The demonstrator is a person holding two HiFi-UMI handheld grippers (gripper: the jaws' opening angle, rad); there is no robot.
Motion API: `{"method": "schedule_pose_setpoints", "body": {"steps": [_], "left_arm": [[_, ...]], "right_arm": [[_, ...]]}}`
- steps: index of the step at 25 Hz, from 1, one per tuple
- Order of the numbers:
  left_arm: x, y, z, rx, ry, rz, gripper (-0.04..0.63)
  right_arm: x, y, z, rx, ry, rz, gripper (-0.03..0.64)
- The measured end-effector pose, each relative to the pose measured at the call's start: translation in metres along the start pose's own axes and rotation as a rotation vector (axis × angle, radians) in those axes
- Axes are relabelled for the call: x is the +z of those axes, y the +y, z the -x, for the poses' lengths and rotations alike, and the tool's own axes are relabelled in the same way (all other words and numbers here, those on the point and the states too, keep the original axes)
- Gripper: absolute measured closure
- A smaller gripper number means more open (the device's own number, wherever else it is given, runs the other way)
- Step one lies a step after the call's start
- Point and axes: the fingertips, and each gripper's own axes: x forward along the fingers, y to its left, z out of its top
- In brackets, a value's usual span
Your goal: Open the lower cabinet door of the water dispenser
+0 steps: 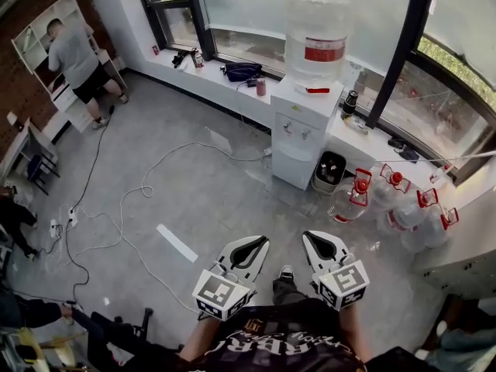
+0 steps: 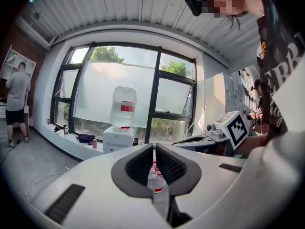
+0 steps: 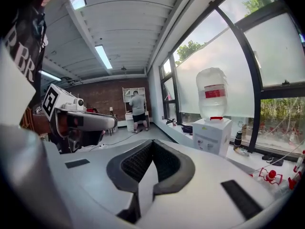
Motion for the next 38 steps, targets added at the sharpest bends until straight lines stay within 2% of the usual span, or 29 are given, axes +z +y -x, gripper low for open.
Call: {"method": "schedule_pose_setpoints", "body": {"steps": [4, 10, 25, 29, 33, 38], "left_arm": [[0.019, 0.008, -0.053, -0.008, -0.003, -0.01, 0.569], [0.023, 0.016, -0.11, -0.012, 0.037, -0.04, 0.569], [0.013, 0.059, -0.174, -0.039, 0.117, -0.056, 0.569], [0.014, 0.075, -0.208, -0.093, 0.114, -0.065, 0.569], [0.02, 0.093, -0.247, -0.15, 0.116, -0.126, 0.569], [0.006, 0.115, -0.301, -0.238, 0.118, -0.17, 0.569]], "right_arm": [[0.007, -0.051, -0.022, 0.023, -0.016, -0.042, 0.603], [0.004, -0.102, -0.042, 0.033, -0.012, -0.067, 0.603], [-0.024, -0.169, -0.078, -0.048, 0.022, -0.131, 0.603], [-0.027, -0.207, -0.097, -0.109, 0.029, -0.121, 0.603], [-0.034, -0.253, -0.123, -0.176, 0.044, -0.108, 0.603], [-0.068, -0.311, -0.171, -0.226, 0.095, -0.072, 0.583]]}}
